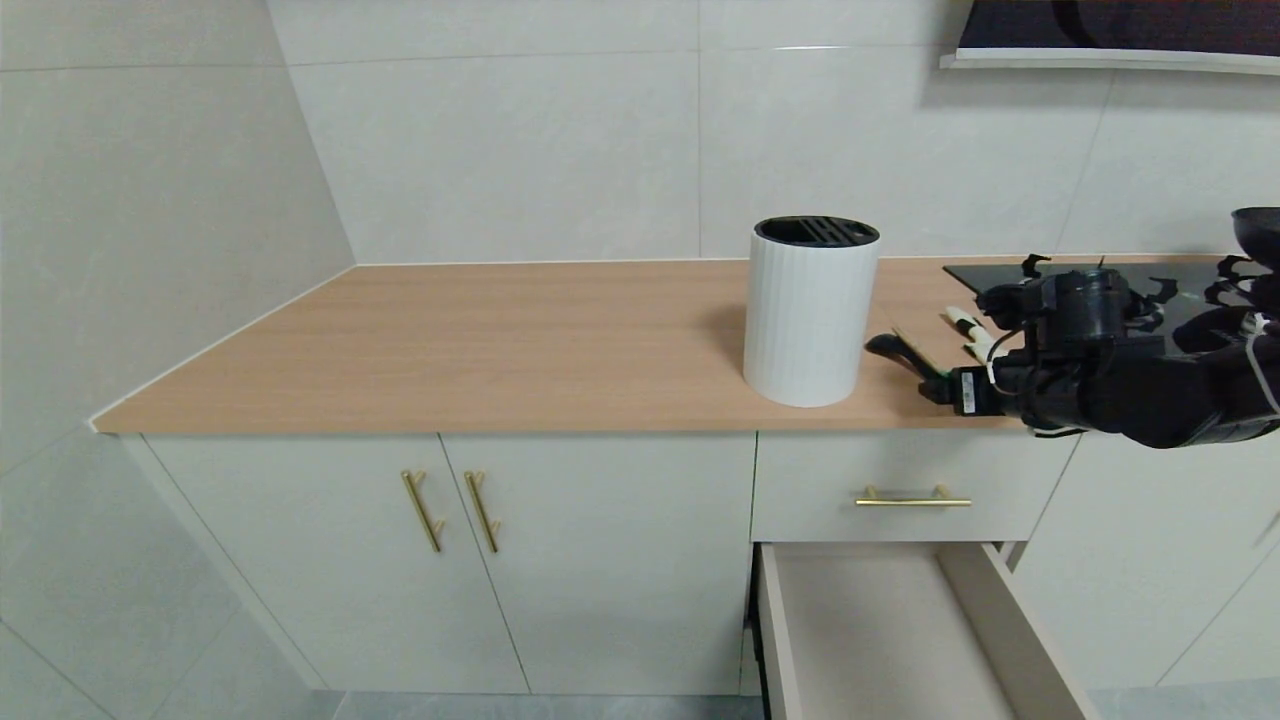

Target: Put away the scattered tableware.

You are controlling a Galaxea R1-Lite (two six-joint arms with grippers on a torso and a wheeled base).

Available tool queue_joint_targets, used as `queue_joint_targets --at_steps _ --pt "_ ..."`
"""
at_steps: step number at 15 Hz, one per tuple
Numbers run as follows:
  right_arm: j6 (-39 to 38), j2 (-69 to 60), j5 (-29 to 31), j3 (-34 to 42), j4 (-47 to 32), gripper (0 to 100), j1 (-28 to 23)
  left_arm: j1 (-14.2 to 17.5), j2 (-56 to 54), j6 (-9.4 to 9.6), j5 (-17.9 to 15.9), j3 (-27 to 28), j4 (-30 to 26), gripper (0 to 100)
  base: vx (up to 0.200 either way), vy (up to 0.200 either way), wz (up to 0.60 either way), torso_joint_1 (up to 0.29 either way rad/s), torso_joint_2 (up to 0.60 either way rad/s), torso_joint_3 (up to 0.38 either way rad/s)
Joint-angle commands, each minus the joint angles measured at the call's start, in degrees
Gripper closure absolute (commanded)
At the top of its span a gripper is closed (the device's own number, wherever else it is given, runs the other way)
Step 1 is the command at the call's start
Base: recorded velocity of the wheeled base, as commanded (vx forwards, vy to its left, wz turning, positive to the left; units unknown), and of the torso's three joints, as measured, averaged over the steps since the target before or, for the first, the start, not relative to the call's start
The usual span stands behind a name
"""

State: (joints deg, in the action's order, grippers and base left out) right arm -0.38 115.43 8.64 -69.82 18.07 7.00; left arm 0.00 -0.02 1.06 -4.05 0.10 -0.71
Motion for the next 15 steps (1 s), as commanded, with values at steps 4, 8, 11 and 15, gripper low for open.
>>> queue_joint_targets --at_steps 4,8,11,15 --pt "-0.1 2.3 0.1 -0.7 2.0 0 -0.7 0.0 0.0 -0.01 0.0 0.0 0.0 0 0.000 0.000 0.00 0.000 0.00 0.000" --pt "-0.1 2.3 0.1 -0.8 2.1 0 -0.7 0.0 0.0 -0.01 0.0 0.0 -0.1 0 0.000 0.000 0.00 0.000 0.00 0.000" --pt "-0.1 2.8 0.1 -1.0 2.1 100 -0.7 0.0 0.0 -0.01 0.0 0.0 -0.1 0 0.000 0.000 0.00 0.000 0.00 0.000" --pt "-0.1 2.8 0.1 -1.0 2.0 100 -0.7 0.0 0.0 -0.01 0.0 0.0 0.0 0 0.000 0.000 0.00 0.000 0.00 0.000"
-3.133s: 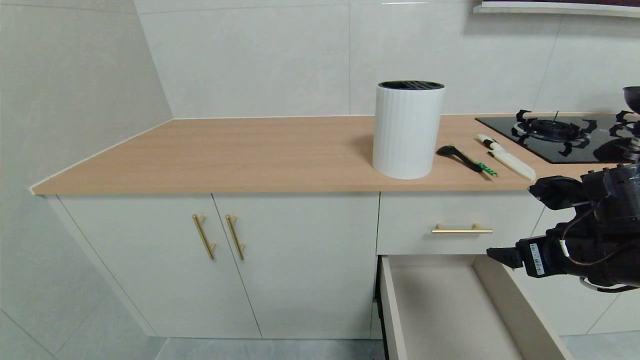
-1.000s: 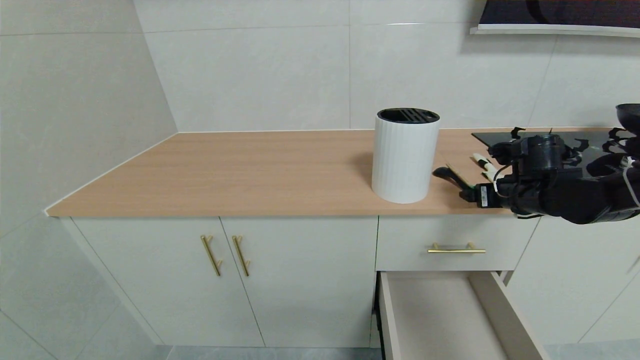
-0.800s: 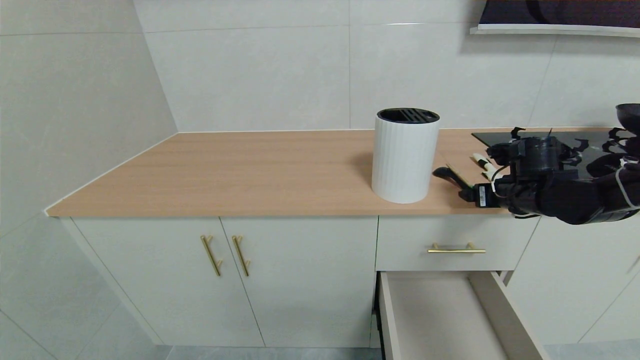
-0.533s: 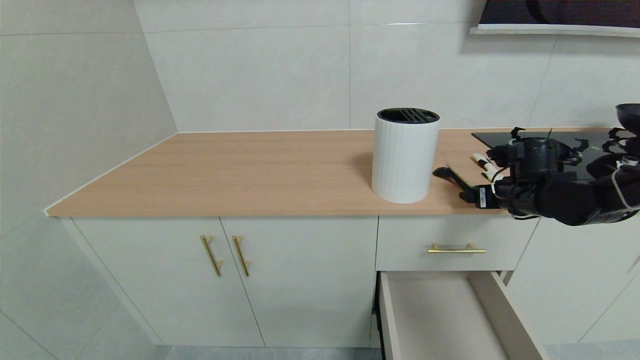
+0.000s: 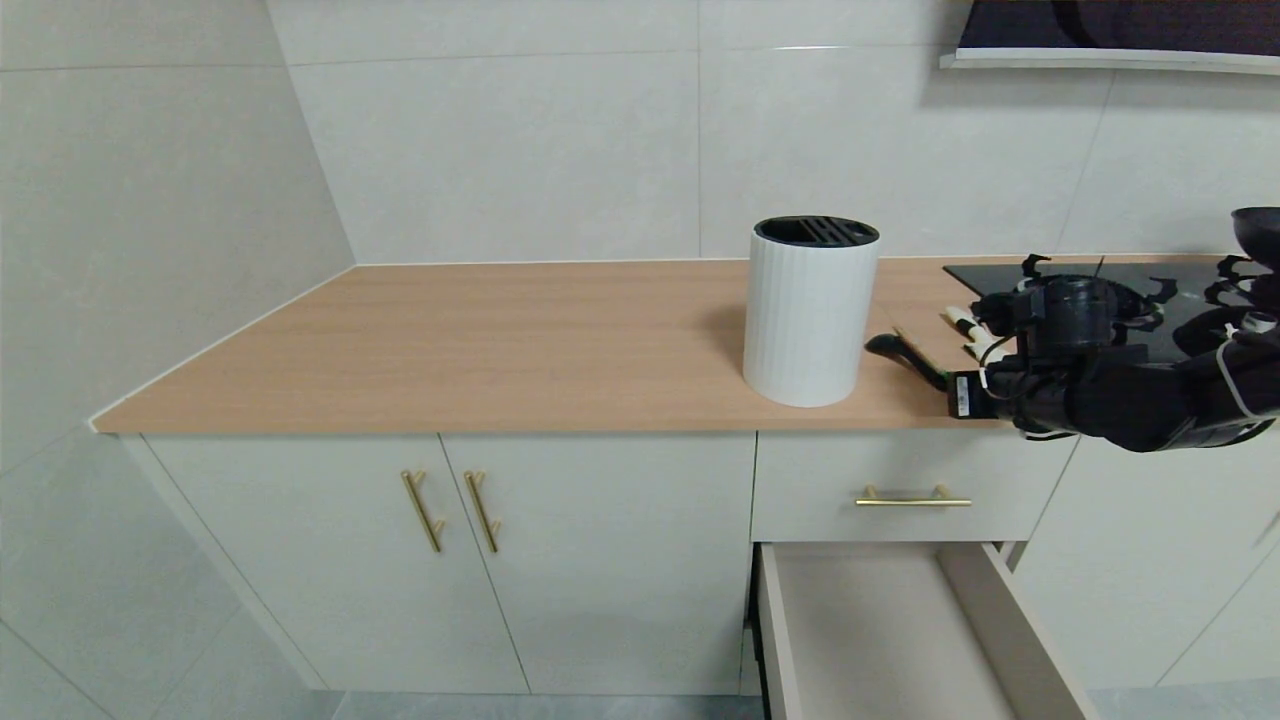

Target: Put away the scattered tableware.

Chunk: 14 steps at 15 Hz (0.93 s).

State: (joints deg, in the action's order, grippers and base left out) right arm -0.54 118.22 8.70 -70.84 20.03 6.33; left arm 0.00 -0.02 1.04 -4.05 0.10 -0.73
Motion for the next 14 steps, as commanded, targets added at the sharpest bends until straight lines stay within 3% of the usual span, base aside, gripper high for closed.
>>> queue_joint_targets --at_steps 1,8,14 --pt "0.0 -0.1 0.0 0.0 0.0 100 0.0 0.0 0.0 0.02 0.0 0.0 0.0 0 0.000 0.000 0.00 0.000 0.00 0.000" --pt "-0.4 -5.2 0.1 1.9 -0.5 100 0.0 0.0 0.0 0.02 0.0 0.0 0.0 0 0.000 0.000 0.00 0.000 0.00 0.000" --pt "-2.3 -24.7 -0.3 18.8 -1.4 100 0.9 0.0 0.0 0.02 0.0 0.0 0.0 0 0.000 0.000 0.00 0.000 0.00 0.000"
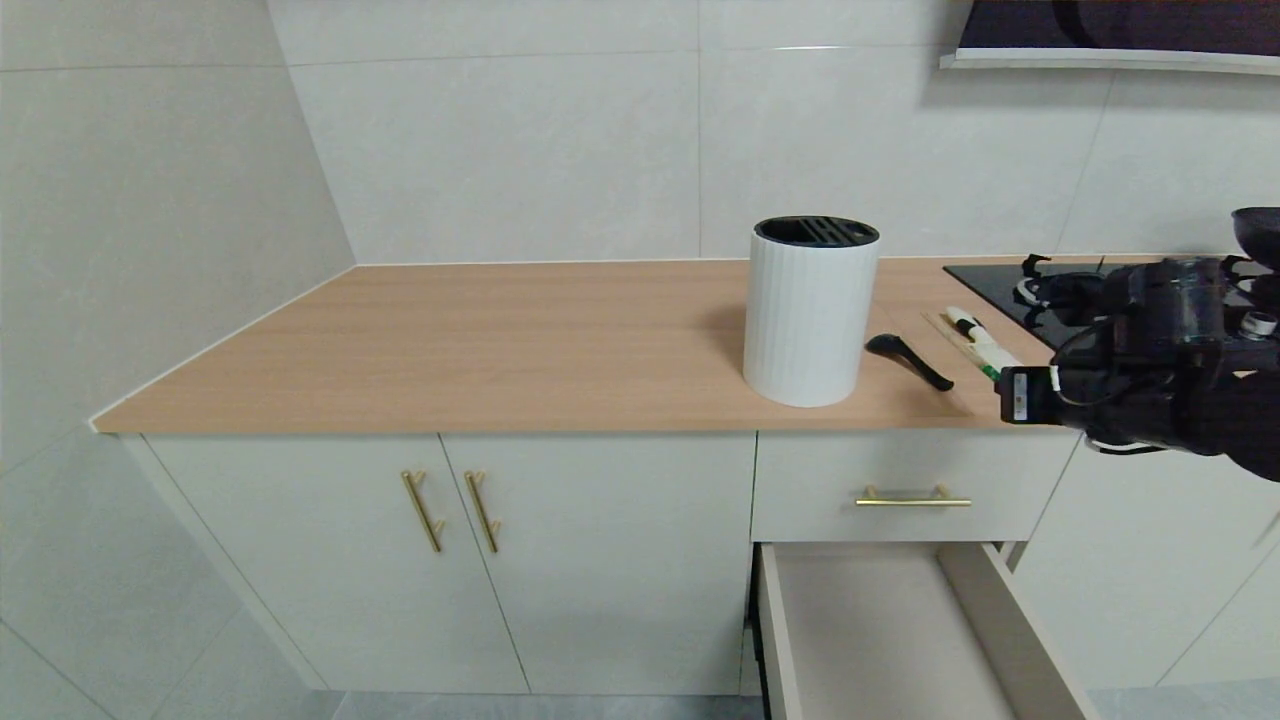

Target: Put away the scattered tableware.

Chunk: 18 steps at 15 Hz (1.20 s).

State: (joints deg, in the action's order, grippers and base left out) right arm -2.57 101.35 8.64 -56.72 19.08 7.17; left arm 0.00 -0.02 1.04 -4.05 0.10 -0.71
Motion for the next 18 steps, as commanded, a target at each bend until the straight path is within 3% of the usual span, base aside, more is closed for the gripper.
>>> queue_joint_targets --at_steps 1,3,6,12,18 --pt "-0.2 -10.3 -0.4 6.9 -1.8 100 0.0 0.0 0.0 0.02 0.0 0.0 -0.1 0 0.000 0.000 0.00 0.000 0.00 0.000" --pt "-0.6 -15.0 -2.8 11.4 -4.4 100 -0.3 0.0 0.0 0.02 0.0 0.0 -0.1 0 0.000 0.000 0.00 0.000 0.00 0.000" --pt "-0.3 -22.0 -11.8 16.7 -4.6 100 -0.9 0.0 0.0 0.02 0.0 0.0 -0.1 0 0.000 0.000 0.00 0.000 0.00 0.000" --pt "5.9 -24.3 -18.0 22.5 -5.6 100 0.1 0.0 0.0 0.02 0.0 0.0 -0.1 0 0.000 0.000 0.00 0.000 0.00 0.000" --pt "7.1 -24.8 -18.3 25.2 -5.6 100 6.5 0.0 0.0 0.02 0.0 0.0 0.0 0 0.000 0.000 0.00 0.000 0.00 0.000"
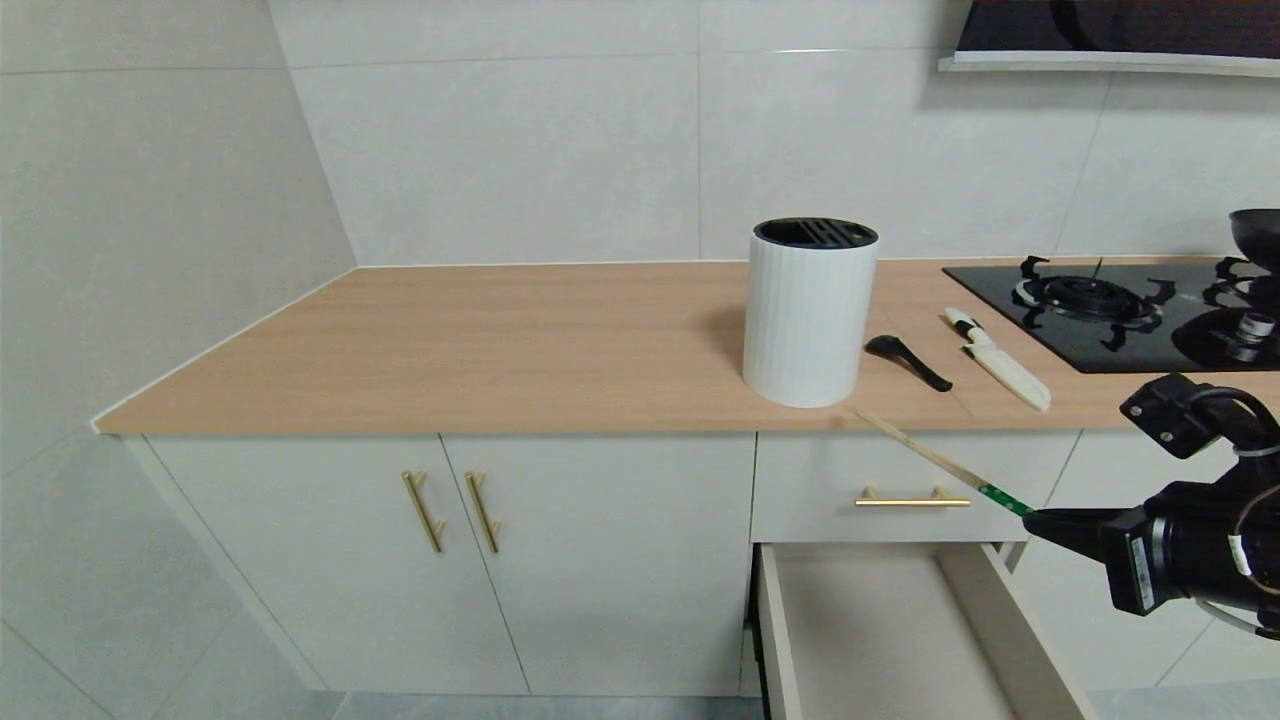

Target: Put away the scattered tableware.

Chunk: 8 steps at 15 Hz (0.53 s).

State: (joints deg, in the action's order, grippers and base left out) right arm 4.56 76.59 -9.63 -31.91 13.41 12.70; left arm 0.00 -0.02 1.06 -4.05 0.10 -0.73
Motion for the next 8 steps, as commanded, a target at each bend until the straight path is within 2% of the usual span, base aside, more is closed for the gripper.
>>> queue_joint_targets --at_steps 1,6,8 --pt "0.0 0.0 0.0 0.4 0.0 100 1.2 0.0 0.0 -0.01 0.0 0.0 0.0 0 0.000 0.000 0.00 0.000 0.00 0.000" --pt "0.0 0.2 0.0 0.9 0.1 100 2.1 0.0 0.0 -0.01 0.0 0.0 0.0 0 0.000 0.000 0.00 0.000 0.00 0.000" --pt "0.1 0.7 0.1 1.1 0.1 100 2.2 0.0 0.0 -0.01 0.0 0.0 -0.1 0 0.000 0.000 0.00 -0.097 0.24 0.144"
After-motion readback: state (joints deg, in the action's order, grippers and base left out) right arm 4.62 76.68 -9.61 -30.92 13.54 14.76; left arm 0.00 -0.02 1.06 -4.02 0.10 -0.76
